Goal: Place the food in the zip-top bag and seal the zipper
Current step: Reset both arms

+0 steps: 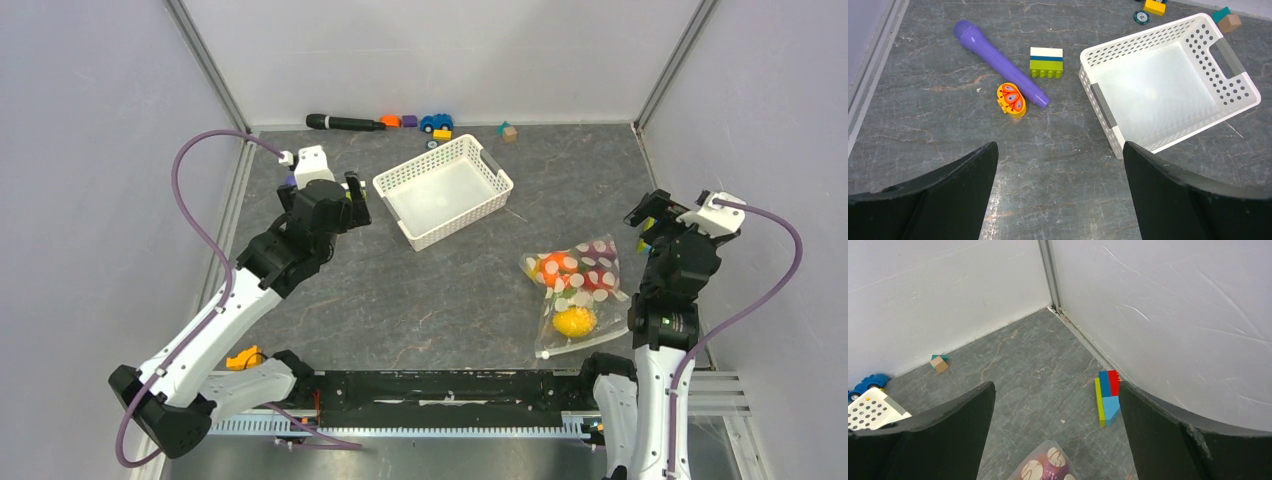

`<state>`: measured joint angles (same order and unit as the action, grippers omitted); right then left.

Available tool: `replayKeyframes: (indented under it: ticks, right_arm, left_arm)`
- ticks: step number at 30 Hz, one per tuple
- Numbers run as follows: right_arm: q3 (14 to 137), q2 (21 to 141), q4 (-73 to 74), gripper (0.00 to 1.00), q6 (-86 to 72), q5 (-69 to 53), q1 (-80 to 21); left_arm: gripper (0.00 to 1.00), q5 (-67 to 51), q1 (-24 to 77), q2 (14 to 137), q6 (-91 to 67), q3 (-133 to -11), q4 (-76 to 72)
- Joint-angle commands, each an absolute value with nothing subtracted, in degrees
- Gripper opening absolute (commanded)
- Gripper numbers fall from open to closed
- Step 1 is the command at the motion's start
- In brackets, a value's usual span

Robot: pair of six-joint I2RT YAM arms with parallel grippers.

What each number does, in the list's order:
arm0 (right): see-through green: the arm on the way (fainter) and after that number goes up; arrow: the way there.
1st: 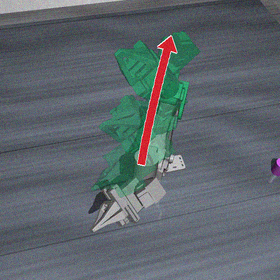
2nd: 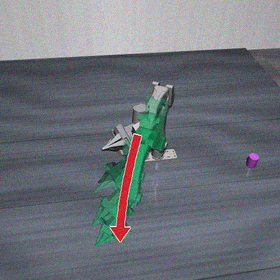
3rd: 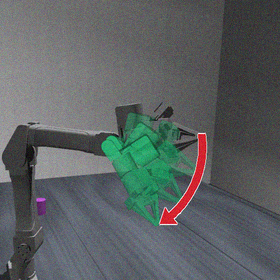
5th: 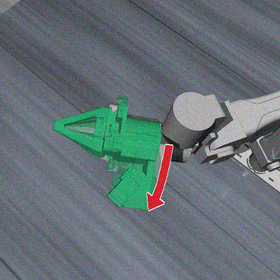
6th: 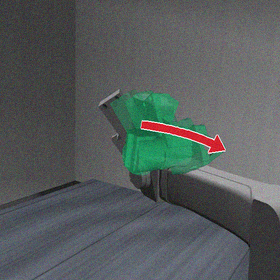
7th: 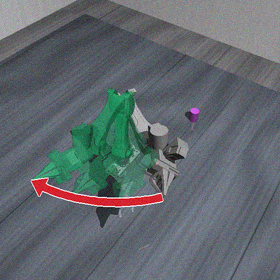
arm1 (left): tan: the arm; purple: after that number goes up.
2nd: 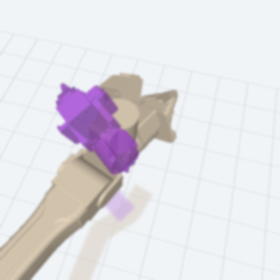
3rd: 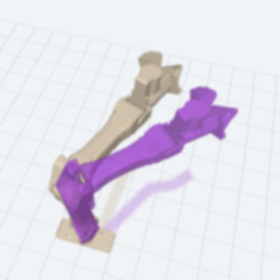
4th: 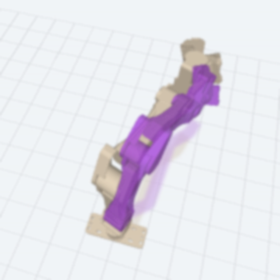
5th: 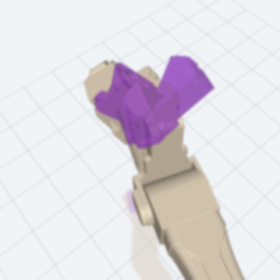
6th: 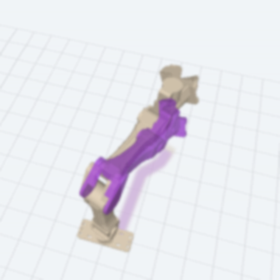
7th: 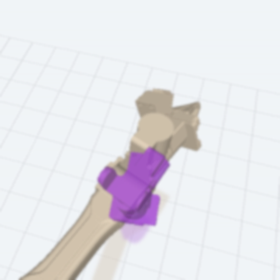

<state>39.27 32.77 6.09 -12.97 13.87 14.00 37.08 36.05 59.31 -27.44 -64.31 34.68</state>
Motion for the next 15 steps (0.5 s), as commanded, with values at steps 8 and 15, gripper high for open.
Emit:
replayKeyframes:
  ticks: [8, 15]
  right_arm:
    - [40.43, 33.49, 7.09, 0.98, -12.49, 17.43, 14.17]
    - [39.90, 33.20, 6.94, 0.98, -12.46, 17.93, 14.14]
  left_arm:
    - [1.00, 40.56, 35.84, 55.31, -30.07, -65.22, 35.51]
    - [1.00, 41.21, 35.79, 55.33, -29.80, -65.21, 35.43]
